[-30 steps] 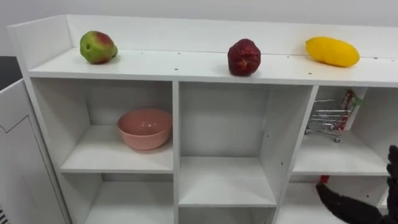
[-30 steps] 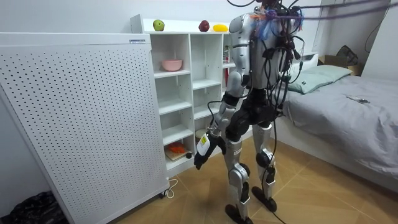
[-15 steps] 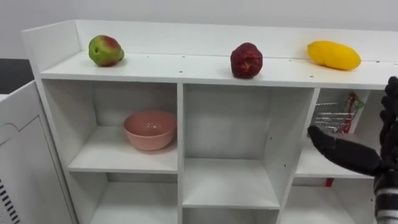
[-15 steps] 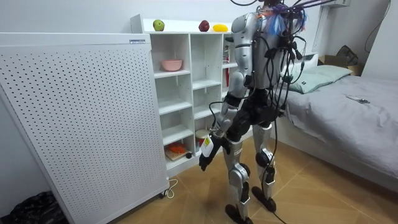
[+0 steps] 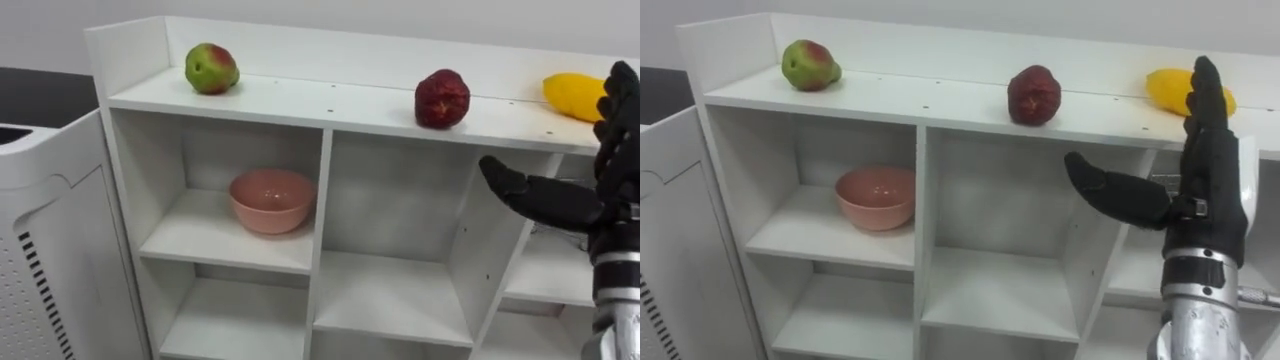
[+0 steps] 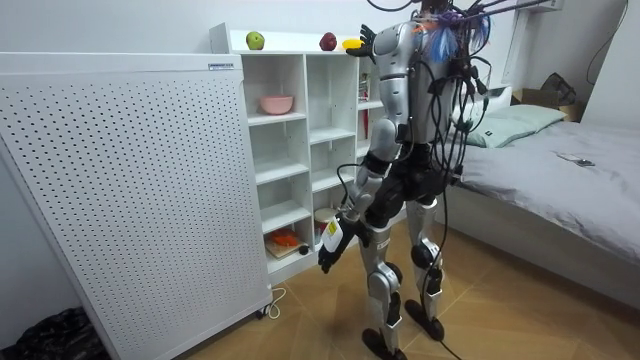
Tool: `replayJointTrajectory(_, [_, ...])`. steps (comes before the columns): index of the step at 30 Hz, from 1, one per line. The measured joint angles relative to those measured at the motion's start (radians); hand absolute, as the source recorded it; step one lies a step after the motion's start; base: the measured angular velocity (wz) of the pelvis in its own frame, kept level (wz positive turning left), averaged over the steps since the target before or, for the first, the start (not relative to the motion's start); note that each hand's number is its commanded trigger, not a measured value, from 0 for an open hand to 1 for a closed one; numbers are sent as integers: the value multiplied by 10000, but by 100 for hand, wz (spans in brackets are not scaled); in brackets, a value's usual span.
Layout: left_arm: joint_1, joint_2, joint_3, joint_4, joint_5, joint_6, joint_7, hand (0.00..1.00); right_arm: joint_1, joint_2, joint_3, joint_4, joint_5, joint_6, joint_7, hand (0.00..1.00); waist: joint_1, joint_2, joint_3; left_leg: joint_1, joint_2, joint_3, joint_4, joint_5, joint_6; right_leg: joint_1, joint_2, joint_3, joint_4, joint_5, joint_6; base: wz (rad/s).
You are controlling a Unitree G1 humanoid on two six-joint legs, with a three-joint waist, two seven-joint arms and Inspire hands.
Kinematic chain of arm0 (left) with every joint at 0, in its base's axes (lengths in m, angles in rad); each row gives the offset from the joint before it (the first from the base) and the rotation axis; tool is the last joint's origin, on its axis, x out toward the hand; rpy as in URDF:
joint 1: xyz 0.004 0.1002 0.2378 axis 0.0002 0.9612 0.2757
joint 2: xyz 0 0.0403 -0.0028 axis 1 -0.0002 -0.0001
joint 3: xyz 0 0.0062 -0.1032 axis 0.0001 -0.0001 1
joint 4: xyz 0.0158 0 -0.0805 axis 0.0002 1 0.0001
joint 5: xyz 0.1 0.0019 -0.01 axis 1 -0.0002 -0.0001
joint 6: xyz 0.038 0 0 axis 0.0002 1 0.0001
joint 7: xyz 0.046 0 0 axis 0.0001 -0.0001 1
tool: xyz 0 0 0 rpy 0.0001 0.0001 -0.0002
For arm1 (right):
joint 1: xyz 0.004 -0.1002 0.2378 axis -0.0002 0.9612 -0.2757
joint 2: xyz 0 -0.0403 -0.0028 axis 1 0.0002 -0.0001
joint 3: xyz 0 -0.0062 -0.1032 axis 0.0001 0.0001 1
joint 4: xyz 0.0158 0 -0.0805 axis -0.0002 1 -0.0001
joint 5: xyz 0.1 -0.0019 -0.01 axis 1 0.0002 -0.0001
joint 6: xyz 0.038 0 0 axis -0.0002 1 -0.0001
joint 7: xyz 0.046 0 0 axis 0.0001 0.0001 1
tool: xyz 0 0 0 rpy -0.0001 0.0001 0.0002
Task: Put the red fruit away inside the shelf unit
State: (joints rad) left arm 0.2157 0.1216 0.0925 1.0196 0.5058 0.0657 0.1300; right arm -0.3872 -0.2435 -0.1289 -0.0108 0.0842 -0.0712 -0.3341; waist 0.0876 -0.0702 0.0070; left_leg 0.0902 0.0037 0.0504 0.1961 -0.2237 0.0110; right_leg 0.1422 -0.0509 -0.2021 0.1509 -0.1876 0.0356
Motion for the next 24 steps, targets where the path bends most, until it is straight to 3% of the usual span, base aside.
replayJointTrajectory(8, [74, 85, 4, 1, 9, 40, -53, 0, -1052, -817, 699, 649, 776, 31, 128, 0, 135, -21, -14, -233, 5, -39, 81, 6, -8, -140, -1, -185, 24, 7, -11, 2])
replayJointTrajectory(14, [4, 122, 10, -7, 7, 40, -146, 0, -1480, -896, 785, 835, 913, 43, 453, 0, 299, -112, -42, -222, -4, -162, 75, 8, -8, -116, -3, -262, 0, 7, -11, 6])
replayJointTrajectory(17, [-15, 191, 14, -41, 81, 44, -159, 0, -1562, -1136, 1008, 1160, 1013, 55, 668, 0, 319, -218, -7, -174, -5, -295, 70, 14, -17, -16, -1, -435, -3, 7, -11, 14])
replayJointTrajectory(24, [8, 291, 38, -135, 79, 175, -354, 0, -1604, -1146, 1075, 1527, 1020, 113, 982, 0, 442, -343, -27, -188, -6, -336, 73, 14, -17, 6, -3, -519, -4, 7, -11, 1])
